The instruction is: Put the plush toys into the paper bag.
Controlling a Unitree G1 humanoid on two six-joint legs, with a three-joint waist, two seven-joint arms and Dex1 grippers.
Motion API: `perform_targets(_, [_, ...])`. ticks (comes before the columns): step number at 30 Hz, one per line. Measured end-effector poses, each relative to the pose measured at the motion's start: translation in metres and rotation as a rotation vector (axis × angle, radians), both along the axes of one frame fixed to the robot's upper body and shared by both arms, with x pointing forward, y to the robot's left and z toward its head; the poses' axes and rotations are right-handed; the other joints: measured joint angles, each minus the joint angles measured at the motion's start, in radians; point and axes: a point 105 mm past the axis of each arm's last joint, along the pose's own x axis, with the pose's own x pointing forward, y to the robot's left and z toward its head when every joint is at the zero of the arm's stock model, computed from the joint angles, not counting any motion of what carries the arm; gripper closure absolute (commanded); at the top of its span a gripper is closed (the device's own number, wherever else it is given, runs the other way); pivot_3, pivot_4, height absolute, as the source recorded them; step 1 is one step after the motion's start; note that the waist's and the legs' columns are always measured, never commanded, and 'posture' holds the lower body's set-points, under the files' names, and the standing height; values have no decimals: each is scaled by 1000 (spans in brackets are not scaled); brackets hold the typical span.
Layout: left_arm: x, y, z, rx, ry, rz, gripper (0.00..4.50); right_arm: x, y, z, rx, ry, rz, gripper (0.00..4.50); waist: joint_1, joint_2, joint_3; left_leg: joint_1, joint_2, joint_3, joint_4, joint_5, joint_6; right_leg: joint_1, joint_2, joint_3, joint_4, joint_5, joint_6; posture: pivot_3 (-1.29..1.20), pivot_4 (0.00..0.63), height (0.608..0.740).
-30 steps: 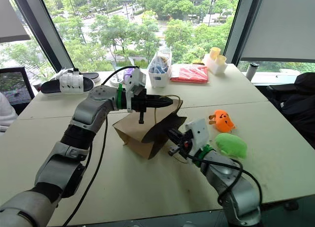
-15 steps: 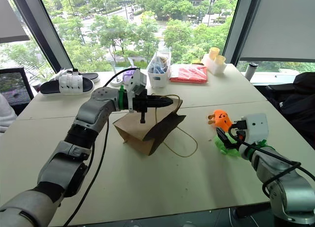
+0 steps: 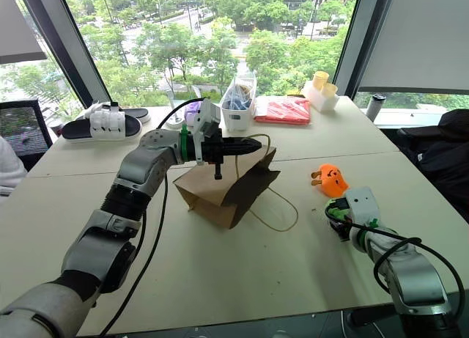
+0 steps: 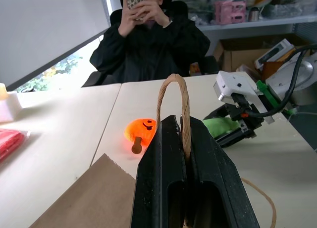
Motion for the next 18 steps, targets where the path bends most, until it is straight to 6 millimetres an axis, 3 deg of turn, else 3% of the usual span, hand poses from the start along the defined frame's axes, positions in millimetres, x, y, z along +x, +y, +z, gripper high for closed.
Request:
perform_targets(3, [0, 1, 1, -7, 6, 1, 4500, 0, 0, 2, -2, -10, 9, 4472, 0, 0, 0, 0, 0, 0, 0, 0, 0, 1, 0, 0, 0, 0, 0, 0, 150, 740])
perform_targets(8, [0, 0, 1, -10, 12, -2, 4500, -2, 4, 12, 15, -64, 65, 4472, -1, 0, 0, 0, 0, 0, 0, 0, 0, 0, 0, 0, 0, 0, 0, 0, 150, 740])
perform_targets(13, [0, -7, -6, -18, 70, -43, 4500, -5, 75, 114, -5, -433, 498, 4472, -7, 0, 1, 1, 1, 0, 0, 0, 0, 0, 2, 0, 0, 0, 1, 0, 150, 740])
perform_targets(14, [0, -7, -6, -16, 75, -55, 4500, -9, 88, 125, -36, -470, 576, 4472, -5, -1, 1, 1, 1, 0, 0, 0, 0, 1, 2, 0, 0, 0, 1, 0, 150, 740])
perform_targets(16, [-2, -8, -3, -18, 80, -83, 4500, -13, 111, 128, -67, -479, 704, 4472, -4, -3, 1, 1, 2, 0, 0, 0, 0, 2, 3, 0, -2, 0, 1, 0, 150, 740])
perform_targets(18, [-4, -8, -1, -21, 86, -105, 4500, -13, 126, 119, -71, -447, 785, 4472, 0, -4, 1, -1, 1, -1, 2, 0, 0, 2, 3, 0, -2, 0, 1, 0, 150, 740])
